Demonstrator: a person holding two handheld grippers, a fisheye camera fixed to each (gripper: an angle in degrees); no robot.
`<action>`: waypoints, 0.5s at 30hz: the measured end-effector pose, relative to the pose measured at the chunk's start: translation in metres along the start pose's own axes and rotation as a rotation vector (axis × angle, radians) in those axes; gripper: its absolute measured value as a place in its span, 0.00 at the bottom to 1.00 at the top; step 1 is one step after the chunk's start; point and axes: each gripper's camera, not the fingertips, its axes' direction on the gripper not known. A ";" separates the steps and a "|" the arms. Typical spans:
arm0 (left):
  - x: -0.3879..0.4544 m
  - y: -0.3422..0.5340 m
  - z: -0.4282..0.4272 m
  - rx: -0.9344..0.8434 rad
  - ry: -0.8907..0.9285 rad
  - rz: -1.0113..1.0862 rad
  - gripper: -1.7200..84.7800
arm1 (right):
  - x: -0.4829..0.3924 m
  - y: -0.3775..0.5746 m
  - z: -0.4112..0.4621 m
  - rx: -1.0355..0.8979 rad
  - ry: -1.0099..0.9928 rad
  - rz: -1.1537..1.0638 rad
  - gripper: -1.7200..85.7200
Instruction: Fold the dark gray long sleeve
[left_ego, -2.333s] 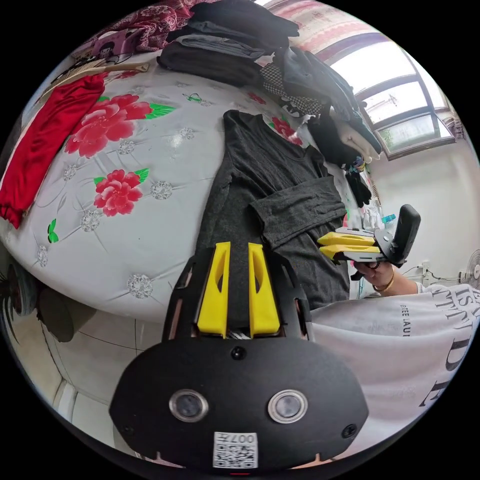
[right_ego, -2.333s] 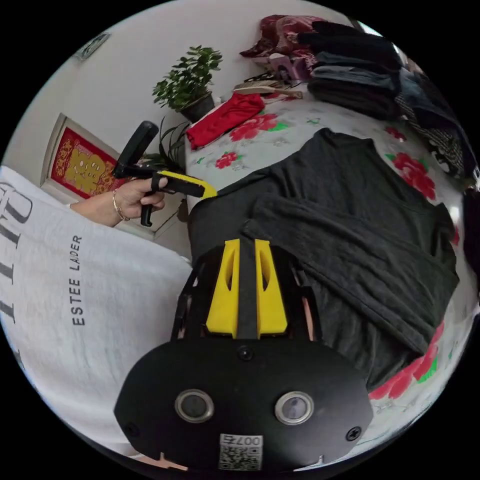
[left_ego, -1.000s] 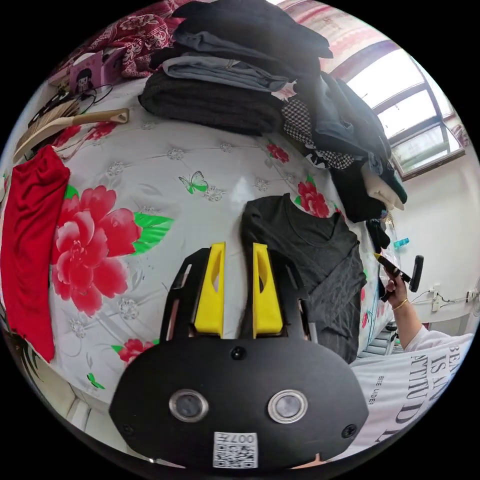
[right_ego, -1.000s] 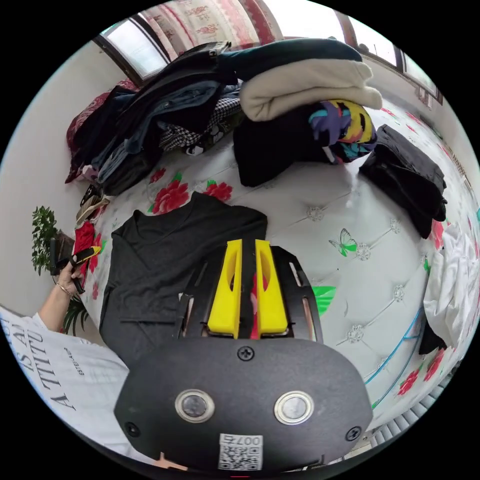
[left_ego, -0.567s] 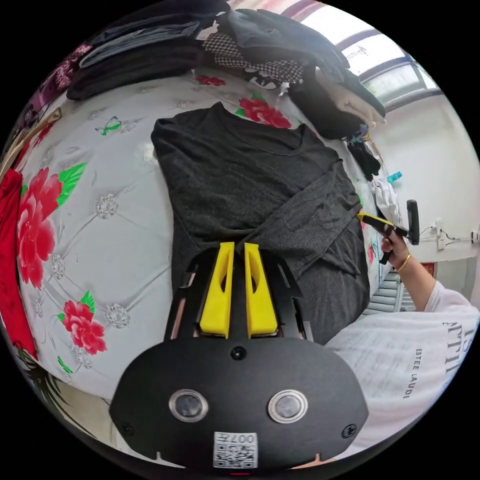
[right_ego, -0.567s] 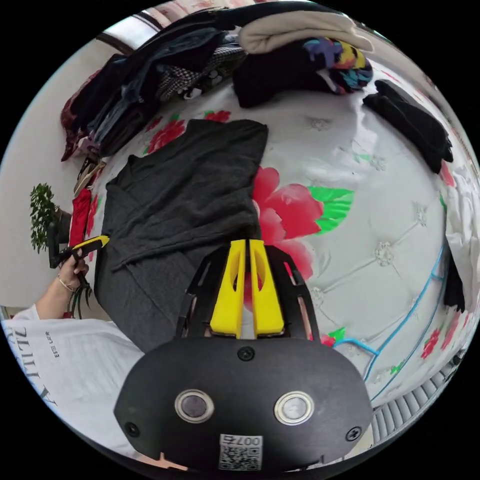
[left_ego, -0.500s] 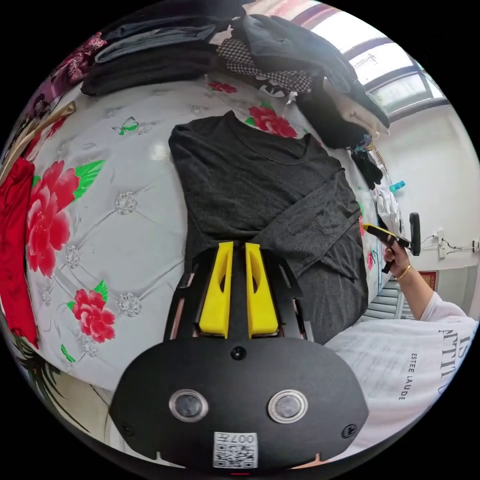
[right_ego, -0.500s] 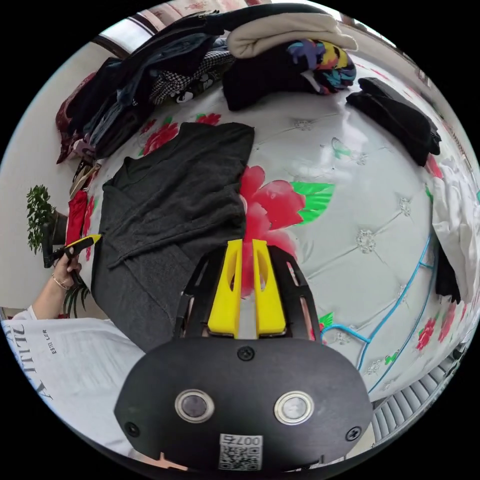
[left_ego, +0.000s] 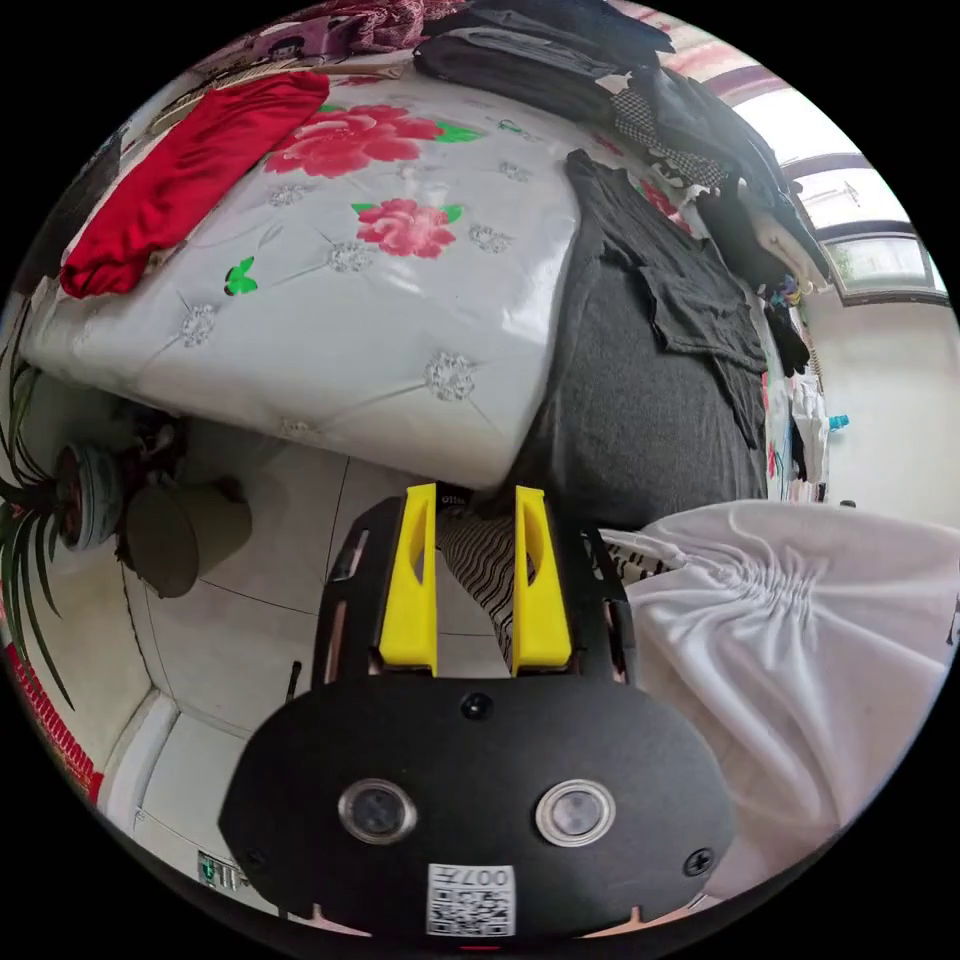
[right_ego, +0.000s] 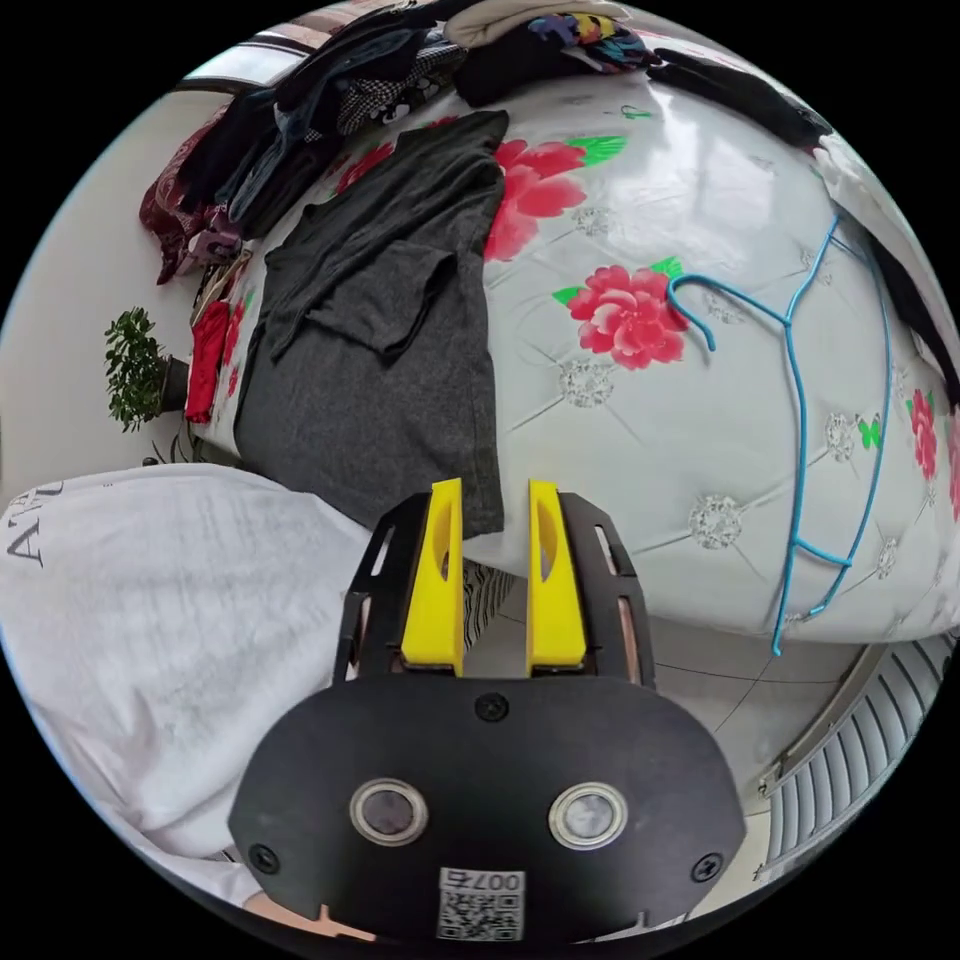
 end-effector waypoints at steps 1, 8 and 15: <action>0.001 0.004 0.007 -0.018 0.011 0.021 0.17 | -0.003 0.001 0.003 -0.006 0.035 -0.029 0.11; 0.039 -0.028 0.061 -0.209 -0.046 0.174 0.15 | -0.039 -0.011 0.015 -0.155 0.175 -0.237 0.08; 0.057 -0.049 0.064 -0.317 -0.141 0.326 0.03 | -0.032 -0.011 0.016 -0.163 0.200 -0.258 0.03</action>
